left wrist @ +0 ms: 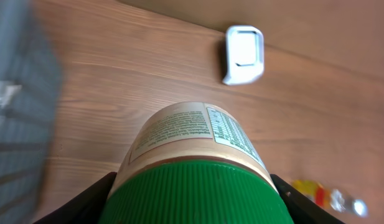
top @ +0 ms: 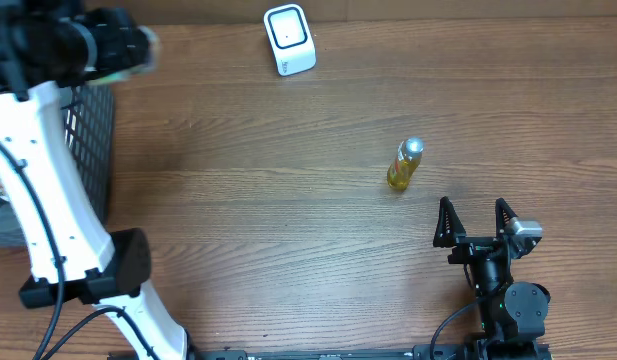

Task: Scan the item barcode
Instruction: 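Lift the green-lidded tub out and carry it toward the scanner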

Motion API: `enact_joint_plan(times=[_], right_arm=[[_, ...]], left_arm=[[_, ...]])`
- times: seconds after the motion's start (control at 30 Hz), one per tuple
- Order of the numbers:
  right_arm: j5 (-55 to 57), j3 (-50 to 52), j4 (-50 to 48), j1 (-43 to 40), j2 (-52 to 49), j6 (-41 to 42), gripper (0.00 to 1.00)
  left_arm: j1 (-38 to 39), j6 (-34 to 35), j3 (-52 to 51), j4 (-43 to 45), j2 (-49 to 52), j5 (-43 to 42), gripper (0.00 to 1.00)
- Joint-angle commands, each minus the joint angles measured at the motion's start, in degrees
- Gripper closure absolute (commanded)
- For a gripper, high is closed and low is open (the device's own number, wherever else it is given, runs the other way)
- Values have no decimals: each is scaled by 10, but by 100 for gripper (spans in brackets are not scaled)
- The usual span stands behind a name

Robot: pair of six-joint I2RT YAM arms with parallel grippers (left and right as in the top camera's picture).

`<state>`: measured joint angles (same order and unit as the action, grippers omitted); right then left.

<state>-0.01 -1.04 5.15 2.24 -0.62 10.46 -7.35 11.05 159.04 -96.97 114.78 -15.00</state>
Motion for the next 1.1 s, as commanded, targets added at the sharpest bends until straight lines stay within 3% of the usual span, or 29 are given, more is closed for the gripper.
enact_joint_plan(times=[0.0, 0.4, 0.6, 0.83, 1.07], right_arm=[[-1, 6, -3, -2, 5, -2, 0], [-1, 6, -3, -2, 5, -2, 0], [-1, 6, -3, -2, 5, -3, 0], [-1, 6, -3, -2, 5, -2, 0], [-1, 6, -3, -2, 5, -2, 0]], left_arm=[[61, 22, -2, 2, -13, 1, 42], [227, 148, -126, 3, -11, 57, 40], [290, 249, -229, 14, -11, 132, 38], [352, 354, -370, 105, -11, 159, 38], [401, 411, -520, 243, -11, 161, 39]])
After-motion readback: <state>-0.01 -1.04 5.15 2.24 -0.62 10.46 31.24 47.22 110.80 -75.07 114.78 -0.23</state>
